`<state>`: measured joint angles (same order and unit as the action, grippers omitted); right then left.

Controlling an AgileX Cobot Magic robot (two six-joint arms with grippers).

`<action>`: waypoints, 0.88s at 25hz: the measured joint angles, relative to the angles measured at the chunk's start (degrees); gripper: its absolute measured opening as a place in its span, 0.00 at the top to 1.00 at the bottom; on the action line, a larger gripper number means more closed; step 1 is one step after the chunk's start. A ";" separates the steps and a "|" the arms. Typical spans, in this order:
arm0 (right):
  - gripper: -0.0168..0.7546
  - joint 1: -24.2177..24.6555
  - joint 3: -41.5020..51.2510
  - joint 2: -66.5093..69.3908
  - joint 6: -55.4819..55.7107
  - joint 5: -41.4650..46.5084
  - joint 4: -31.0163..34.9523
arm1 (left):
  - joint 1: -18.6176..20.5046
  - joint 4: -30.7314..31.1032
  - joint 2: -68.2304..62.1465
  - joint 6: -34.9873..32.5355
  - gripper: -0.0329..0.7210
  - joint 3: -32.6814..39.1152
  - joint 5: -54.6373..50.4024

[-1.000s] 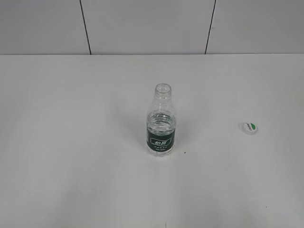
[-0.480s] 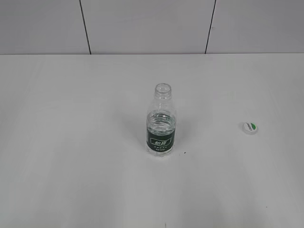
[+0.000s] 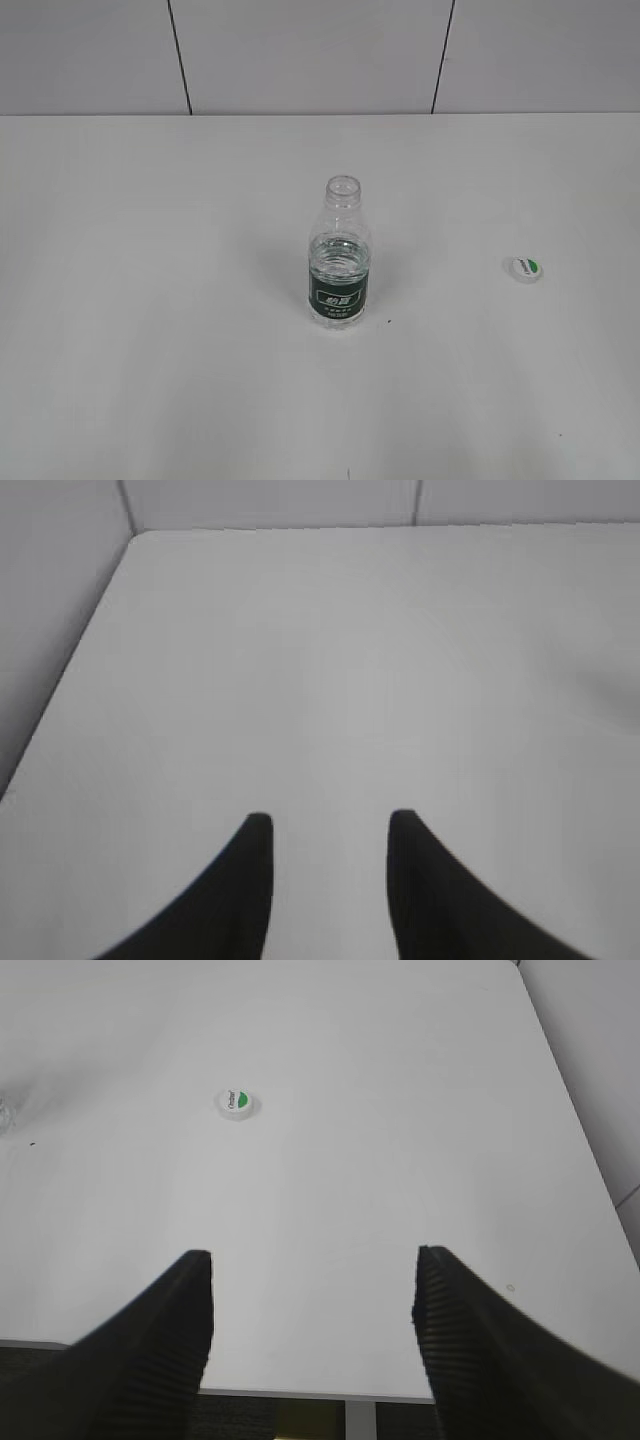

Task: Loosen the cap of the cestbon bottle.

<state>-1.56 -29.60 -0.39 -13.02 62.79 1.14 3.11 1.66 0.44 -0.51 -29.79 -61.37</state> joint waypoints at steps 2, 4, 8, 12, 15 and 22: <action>0.35 0.00 0.00 0.00 0.00 0.00 0.00 | 0.00 -2.44 0.00 -3.72 0.64 0.00 0.00; 0.35 0.00 0.00 0.00 0.00 0.00 0.00 | 0.00 -3.31 0.00 -5.30 0.64 0.00 0.00; 0.35 0.00 0.00 0.00 0.00 0.00 0.00 | -0.48 -3.58 0.00 -5.86 0.64 0.00 0.00; 0.35 0.00 0.00 0.00 0.00 0.00 0.00 | -1.48 -3.74 0.00 -6.01 0.64 0.00 0.00; 0.35 0.00 0.00 0.00 0.00 0.00 0.00 | -2.38 -3.74 0.00 -6.01 0.64 0.00 0.00; 0.35 0.00 0.00 0.00 0.00 0.00 0.00 | -4.85 -3.74 0.00 -6.01 0.64 0.00 0.00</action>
<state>-1.56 -29.60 -0.39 -13.02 62.79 1.14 -1.74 -2.09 0.44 -6.52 -29.79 -61.37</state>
